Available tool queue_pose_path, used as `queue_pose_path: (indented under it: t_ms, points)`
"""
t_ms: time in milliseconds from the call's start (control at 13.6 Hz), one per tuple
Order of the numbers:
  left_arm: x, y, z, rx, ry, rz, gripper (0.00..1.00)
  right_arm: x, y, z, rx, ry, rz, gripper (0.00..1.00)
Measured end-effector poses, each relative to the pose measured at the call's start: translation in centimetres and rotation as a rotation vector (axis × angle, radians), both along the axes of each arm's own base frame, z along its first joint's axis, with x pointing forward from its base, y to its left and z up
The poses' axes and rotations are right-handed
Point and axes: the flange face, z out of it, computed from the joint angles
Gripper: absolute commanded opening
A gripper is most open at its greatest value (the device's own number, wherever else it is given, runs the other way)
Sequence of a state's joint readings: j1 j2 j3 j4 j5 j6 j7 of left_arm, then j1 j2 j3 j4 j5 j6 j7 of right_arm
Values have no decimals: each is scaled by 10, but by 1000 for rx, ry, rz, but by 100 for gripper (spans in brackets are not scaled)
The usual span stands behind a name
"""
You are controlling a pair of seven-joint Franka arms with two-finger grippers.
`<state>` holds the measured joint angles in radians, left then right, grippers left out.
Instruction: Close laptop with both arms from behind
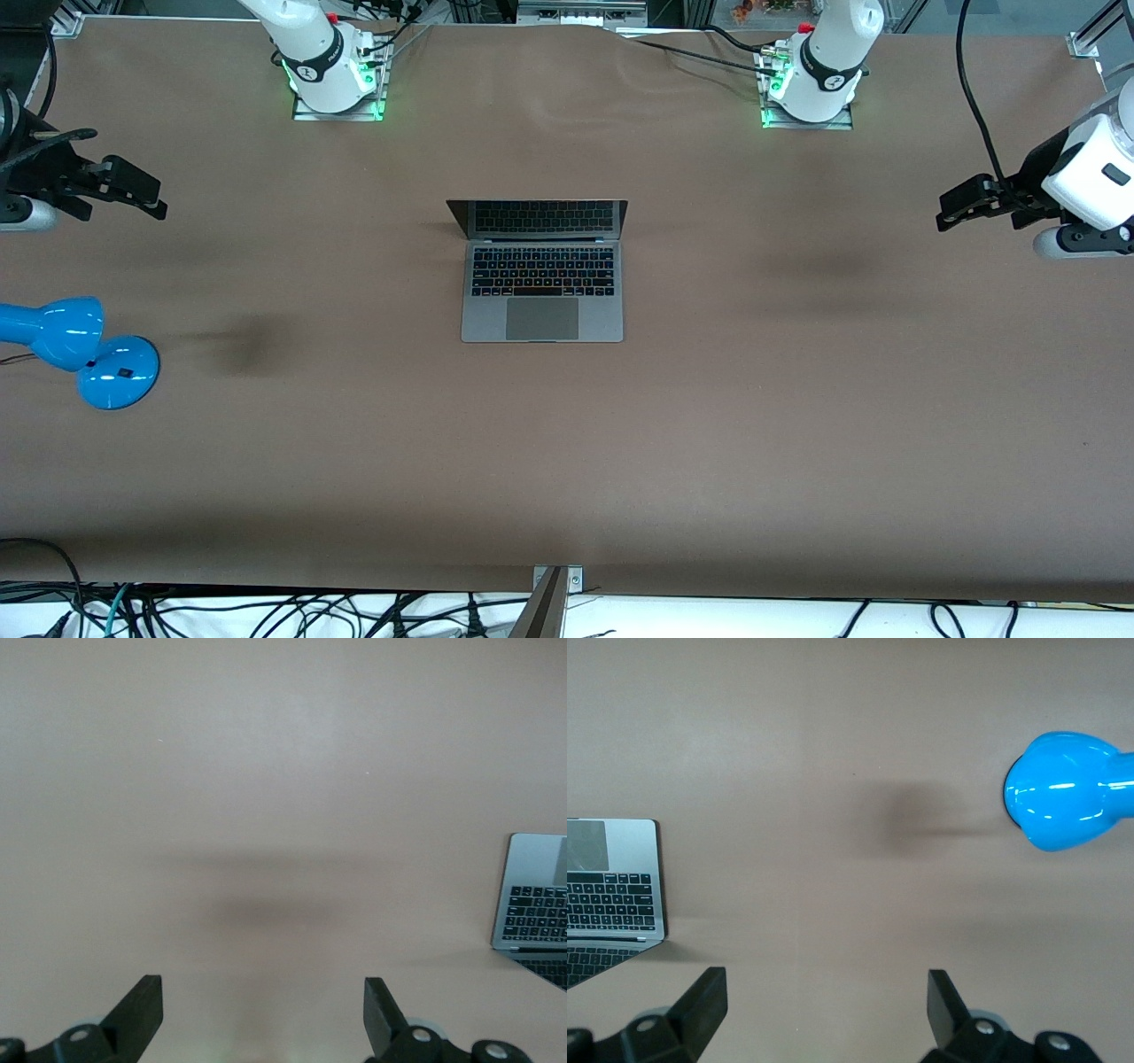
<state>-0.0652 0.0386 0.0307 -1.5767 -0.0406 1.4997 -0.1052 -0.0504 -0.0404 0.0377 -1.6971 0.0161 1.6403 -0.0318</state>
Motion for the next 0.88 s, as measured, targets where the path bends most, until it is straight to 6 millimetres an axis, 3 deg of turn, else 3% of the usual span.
queue_pose_path:
  t_ms: [221,663,884]
  points:
    - [-7,-25,-5,-22,55,-41,100,0,1,0,0,0,-10,100]
    - [-17,-126,-30,-26,125,-105,100,0,18,-2,0,5,6,100]
    - [-22,-158,-39,-74,160,-77,100,-1,21,-2,0,8,11,100]
